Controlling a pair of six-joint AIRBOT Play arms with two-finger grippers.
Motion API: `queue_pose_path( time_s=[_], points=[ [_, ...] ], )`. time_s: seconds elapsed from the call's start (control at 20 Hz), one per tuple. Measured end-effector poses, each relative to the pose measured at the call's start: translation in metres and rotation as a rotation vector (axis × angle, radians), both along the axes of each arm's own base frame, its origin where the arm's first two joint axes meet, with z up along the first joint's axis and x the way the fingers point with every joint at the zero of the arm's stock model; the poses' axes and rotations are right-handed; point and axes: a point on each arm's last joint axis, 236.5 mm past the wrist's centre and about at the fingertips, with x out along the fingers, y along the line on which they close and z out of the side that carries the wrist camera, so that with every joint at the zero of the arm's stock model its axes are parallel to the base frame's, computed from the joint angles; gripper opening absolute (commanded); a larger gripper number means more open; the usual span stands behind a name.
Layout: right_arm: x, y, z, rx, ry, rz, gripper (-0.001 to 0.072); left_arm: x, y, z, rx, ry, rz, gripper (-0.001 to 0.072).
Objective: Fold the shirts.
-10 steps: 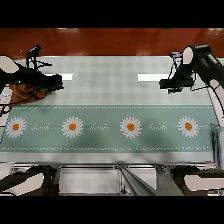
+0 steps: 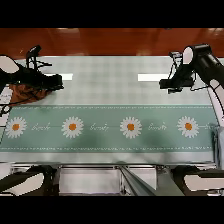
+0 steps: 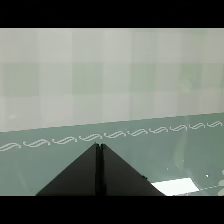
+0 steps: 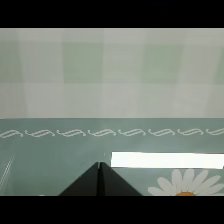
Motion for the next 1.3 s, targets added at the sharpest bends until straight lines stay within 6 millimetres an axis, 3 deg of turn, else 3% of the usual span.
queue_pose_path(
  time_s=[0.4,0.65,0.7,0.75,0.8,0.9,1.05,1.1,1.2,1.3],
  points=[
    [0.001,0.0,0.0,0.001,-0.002,0.0,0.0023,0.002,0.0,0.001,0.0,-0.009,0.004,0.0026],
    [0.011,0.003,0.004,0.014,-0.053,0.006,0.0027,0.008,0.003,0.005,0.001,-0.029,0.014,0.0027],
    [0.014,0.002,0.009,0.011,-0.076,0.007,0.0095,0.01,0.007,0.013,0.0,-0.039,0.018,0.0027],
    [0.017,0.0,0.018,0.006,-0.109,0.012,0.0253,0.014,0.012,0.026,0.001,-0.062,0.025,0.0029],
    [0.019,-0.003,0.03,-0.001,-0.146,0.015,0.0398,0.018,0.017,0.042,0.006,-0.096,0.024,0.0059],
    [0.022,-0.007,0.063,-0.01,-0.249,0.027,0.0406,0.023,0.03,0.086,0.025,-0.198,0.024,0.0187],
    [0.014,-0.007,0.112,0.005,-0.409,0.046,0.0406,0.009,0.042,0.14,0.062,-0.325,0.017,0.0196],
    [0.008,-0.005,0.121,0.023,-0.451,0.049,0.0406,0.001,0.044,0.146,0.073,-0.344,0.014,0.02],
    [-0.005,0.003,0.121,0.069,-0.497,0.06,0.0409,-0.014,0.046,0.137,0.085,-0.327,0.005,0.0504],
    [-0.016,0.017,0.105,0.131,-0.503,0.082,0.0409,-0.014,0.055,0.114,0.112,-0.315,0.028,0.0504]
  ],
)
